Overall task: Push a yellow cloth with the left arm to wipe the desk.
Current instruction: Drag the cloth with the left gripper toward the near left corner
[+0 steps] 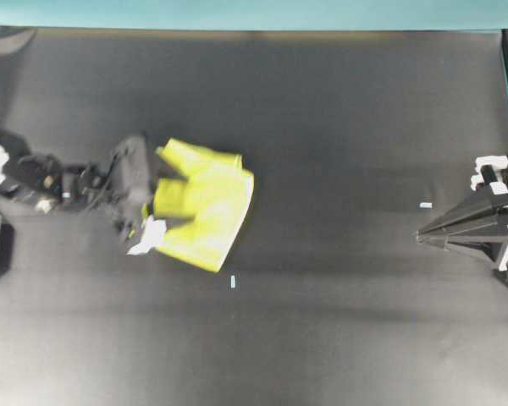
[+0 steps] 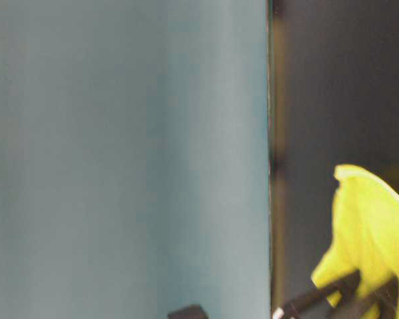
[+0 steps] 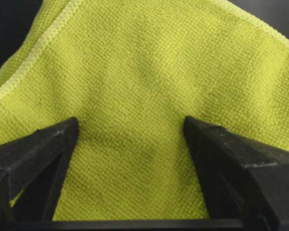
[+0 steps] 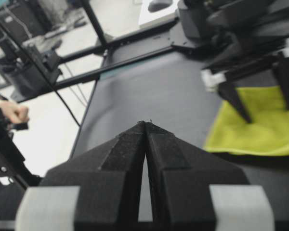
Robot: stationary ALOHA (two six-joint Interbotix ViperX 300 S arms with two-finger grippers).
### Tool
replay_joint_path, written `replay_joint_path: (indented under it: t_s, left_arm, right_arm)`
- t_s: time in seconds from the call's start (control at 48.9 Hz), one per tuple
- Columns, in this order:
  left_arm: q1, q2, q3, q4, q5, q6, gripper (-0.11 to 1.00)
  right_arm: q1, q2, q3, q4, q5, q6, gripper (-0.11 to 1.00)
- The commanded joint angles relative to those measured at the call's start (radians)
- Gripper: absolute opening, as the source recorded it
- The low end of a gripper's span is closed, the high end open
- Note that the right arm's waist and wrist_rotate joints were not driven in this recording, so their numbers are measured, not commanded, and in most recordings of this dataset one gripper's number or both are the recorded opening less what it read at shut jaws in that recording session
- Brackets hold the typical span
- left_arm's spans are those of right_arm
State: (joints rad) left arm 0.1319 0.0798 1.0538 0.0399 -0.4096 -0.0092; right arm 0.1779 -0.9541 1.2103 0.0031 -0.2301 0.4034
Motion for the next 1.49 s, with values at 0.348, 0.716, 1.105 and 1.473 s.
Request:
replay_joint_path:
  t_s: [0.348,0.716,1.105,1.473]
  left_arm:
    - [-0.224,-0.089,0.054,0.005,0.035,0.000,0.86]
    - [-0.442,-0.118,0.049,0.005,0.121,-0.002,0.86]
    - [-0.506,-0.167,0.041,0.005,0.123,0.002,0.86]
    - [-0.506,-0.242,0.041,0.005,0.130,0.014,0.86]
  right_arm:
    - [0.000,0.003,-0.006,0.002,-0.035,0.002,-0.01]
    - [0.000,0.003,-0.006,0.002,-0.041,0.000,-0.01]
    - [0.000,0.005,-0.006,0.002,-0.048,0.002,-0.01]
    - [0.000,0.003,-0.006,0.002,-0.048,0.002,-0.01]
